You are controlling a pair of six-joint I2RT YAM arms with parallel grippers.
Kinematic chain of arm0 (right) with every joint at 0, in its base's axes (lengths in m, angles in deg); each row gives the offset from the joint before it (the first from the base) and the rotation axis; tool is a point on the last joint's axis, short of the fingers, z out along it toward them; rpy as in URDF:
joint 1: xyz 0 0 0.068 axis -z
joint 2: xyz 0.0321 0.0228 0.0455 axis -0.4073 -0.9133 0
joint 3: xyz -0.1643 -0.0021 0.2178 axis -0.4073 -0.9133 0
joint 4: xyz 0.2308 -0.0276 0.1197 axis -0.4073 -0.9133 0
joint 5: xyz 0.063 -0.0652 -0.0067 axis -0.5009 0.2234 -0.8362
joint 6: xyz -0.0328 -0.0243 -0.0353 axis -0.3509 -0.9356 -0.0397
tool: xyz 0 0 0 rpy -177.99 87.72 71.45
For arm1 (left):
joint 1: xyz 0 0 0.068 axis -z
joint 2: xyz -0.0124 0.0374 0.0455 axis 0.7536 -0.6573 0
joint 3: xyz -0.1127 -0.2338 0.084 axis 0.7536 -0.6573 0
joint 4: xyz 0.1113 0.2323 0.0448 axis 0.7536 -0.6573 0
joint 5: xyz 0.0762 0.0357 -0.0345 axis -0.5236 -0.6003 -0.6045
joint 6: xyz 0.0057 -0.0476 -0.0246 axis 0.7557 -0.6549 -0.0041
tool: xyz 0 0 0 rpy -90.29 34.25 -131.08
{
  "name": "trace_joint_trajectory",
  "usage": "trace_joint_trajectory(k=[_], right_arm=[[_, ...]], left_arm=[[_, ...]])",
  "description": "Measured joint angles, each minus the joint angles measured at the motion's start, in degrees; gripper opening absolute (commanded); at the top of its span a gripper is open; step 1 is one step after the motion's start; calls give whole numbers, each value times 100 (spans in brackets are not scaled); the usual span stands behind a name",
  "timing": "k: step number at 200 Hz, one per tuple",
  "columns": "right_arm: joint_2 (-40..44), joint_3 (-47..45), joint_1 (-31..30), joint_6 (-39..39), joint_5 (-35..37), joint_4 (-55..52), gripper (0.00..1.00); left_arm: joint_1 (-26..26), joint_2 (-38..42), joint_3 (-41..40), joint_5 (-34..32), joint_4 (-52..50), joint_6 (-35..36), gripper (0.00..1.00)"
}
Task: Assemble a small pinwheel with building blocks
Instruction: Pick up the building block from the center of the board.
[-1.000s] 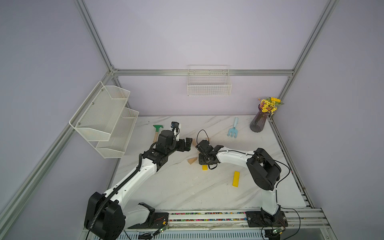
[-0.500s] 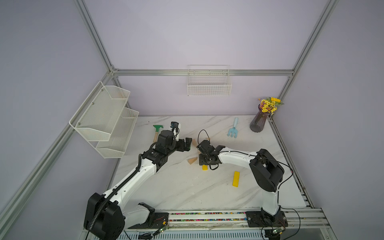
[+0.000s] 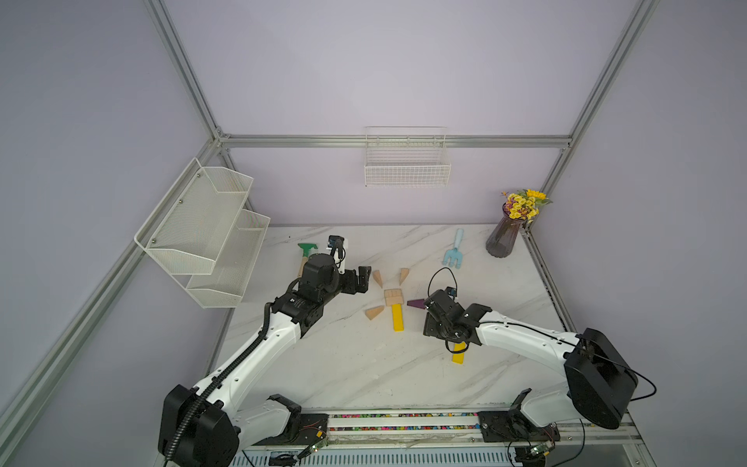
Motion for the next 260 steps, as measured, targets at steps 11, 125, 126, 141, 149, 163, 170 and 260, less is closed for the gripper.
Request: trace_joint_trajectory(k=[11, 125, 126, 141, 149, 163, 170, 260], right_arm=[[81, -240, 127, 83, 0, -48, 66], [516, -807, 509, 157, 79, 319, 54], [518, -811, 509, 157, 79, 326, 54], [605, -911, 511, 162, 81, 433, 51], [673, -968, 522, 168, 81, 474, 51], [756, -1027, 531, 173, 52, 494, 52], [787, -1036, 531, 179, 35, 472, 53], [977, -800, 531, 234, -15, -348, 62]], left_arm=[[0, -4, -9, 52, 2, -2, 100], [0, -151, -184, 380, 7, -155, 100], [0, -151, -184, 382, 7, -155, 100], [0, -160, -184, 396, 9, -166, 100], [0, -160, -184, 398, 9, -186, 100], [0, -160, -184, 398, 9, -199, 100], [0, -164, -184, 398, 9, -201, 100], [0, -291, -184, 448, 50, -262, 100]])
